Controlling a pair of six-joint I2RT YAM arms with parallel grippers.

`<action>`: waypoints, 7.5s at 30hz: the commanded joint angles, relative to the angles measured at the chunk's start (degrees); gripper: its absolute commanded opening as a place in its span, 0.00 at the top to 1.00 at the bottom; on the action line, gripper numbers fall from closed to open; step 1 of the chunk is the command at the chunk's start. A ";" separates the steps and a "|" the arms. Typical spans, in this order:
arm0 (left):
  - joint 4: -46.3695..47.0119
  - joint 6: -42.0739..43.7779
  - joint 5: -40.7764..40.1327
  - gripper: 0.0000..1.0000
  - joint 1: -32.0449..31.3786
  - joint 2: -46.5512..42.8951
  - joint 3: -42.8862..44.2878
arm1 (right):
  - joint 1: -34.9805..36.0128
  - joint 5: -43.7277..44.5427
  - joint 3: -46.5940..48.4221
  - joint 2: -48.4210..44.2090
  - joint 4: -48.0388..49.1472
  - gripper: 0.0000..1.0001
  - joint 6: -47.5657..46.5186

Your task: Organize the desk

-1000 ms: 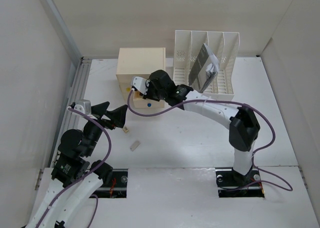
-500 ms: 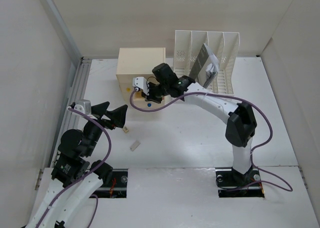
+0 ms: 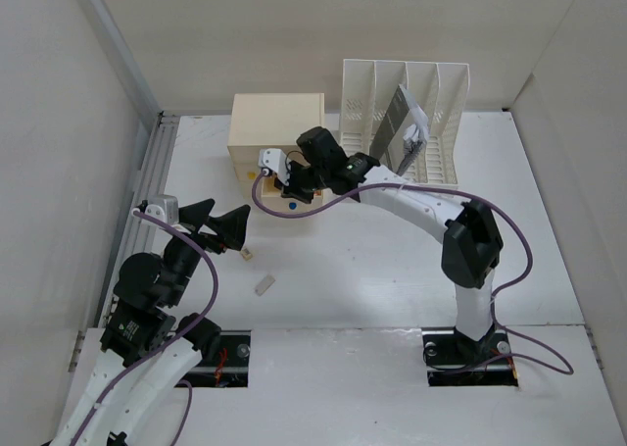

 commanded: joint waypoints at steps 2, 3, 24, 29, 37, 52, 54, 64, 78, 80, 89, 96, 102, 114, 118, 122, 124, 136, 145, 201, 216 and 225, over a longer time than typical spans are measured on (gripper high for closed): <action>1.64 -0.14 -0.42 0.11 -0.13 -0.58 -0.10 | -1.21 -2.15 -5.98 -3.24 5.02 1.00 1.70; 1.64 -0.14 -0.42 0.11 -0.13 -0.58 -0.10 | -1.21 -2.17 -5.98 -3.78 5.64 1.00 1.70; 1.64 -0.14 -0.42 0.11 -0.13 -0.58 -0.10 | -1.74 -20.98 -8.89 -7.57 -0.33 1.00 -7.36; 1.64 -0.14 -0.42 0.11 -0.13 -0.58 -0.10 | -1.74 -13.97 -8.96 -6.16 2.02 1.00 -3.44; 1.64 -0.14 -0.42 0.11 -0.13 -0.58 -0.10 | -1.74 15.45 -8.89 -2.65 12.05 1.00 7.14; 4.97 -16.99 -3.58 0.11 -0.13 0.48 -7.03 | -0.60 38.62 -6.86 1.84 21.91 1.00 8.03; 7.24 -23.39 -4.19 0.10 -0.13 0.48 -11.59 | -0.60 39.85 -8.70 0.62 23.93 1.00 8.02; 27.45 -32.92 -6.05 0.68 0.40 8.71 -26.20 | -4.46 13.38 -16.79 -20.11 20.06 0.34 5.04; 68.07 -36.71 11.79 0.66 11.12 61.89 -23.40 | -18.87 -11.65 -20.39 -31.39 20.06 0.45 15.05; 69.57 -36.71 11.80 0.65 11.73 66.10 -21.29 | -19.49 -13.58 -20.40 -31.39 20.06 0.45 15.06; 73.18 -37.32 13.38 0.59 13.76 78.42 -12.60 | -20.02 -15.35 -21.45 -31.39 20.06 0.45 15.06; 73.18 -38.02 13.91 0.57 14.81 85.02 -8.55 | -21.07 -15.88 -21.45 -31.39 20.06 0.45 15.58; 72.04 -38.02 13.91 0.62 15.34 87.05 -5.82 | -21.08 -15.88 -21.45 -30.77 20.06 0.45 15.58; 76.95 -39.17 13.91 0.96 15.34 84.42 -14.67 | -21.08 -16.93 -21.45 -30.24 20.06 0.45 15.58; 81.24 -41.09 13.38 0.96 14.03 80.03 -22.67 | -21.08 -18.16 -21.45 -29.72 20.06 0.45 15.58; 83.90 -41.80 12.59 0.96 12.10 77.56 -28.31 | -21.08 -19.22 -21.98 -29.19 20.06 0.45 15.58; 83.90 -41.80 12.07 0.92 12.09 76.85 -29.01 | -21.08 -19.22 -21.98 -28.67 20.06 0.45 15.58; 75.56 -36.88 9.52 0.60 10.95 63.43 -29.55 | -21.08 -19.22 -21.98 -28.13 20.06 0.45 15.58; 56.93 -30.56 6.26 0.65 12.27 56.20 -20.06 | -20.55 -19.22 -22.51 -26.99 20.06 0.52 14.18; 1.02 -4.89 -8.86 0.11 11.21 -7.26 -0.89 | 16.37 2.11 -5.20 7.48 0.54 1.00 -12.82; 1.02 -4.89 -8.33 0.11 11.21 -7.26 -1.42 | 5.56 26.73 -3.61 0.78 10.30 1.00 -5.08; 1.02 -4.89 -8.33 0.11 11.21 -7.26 -1.42 | 4.94 31.49 -3.00 3.95 12.06 1.00 -4.46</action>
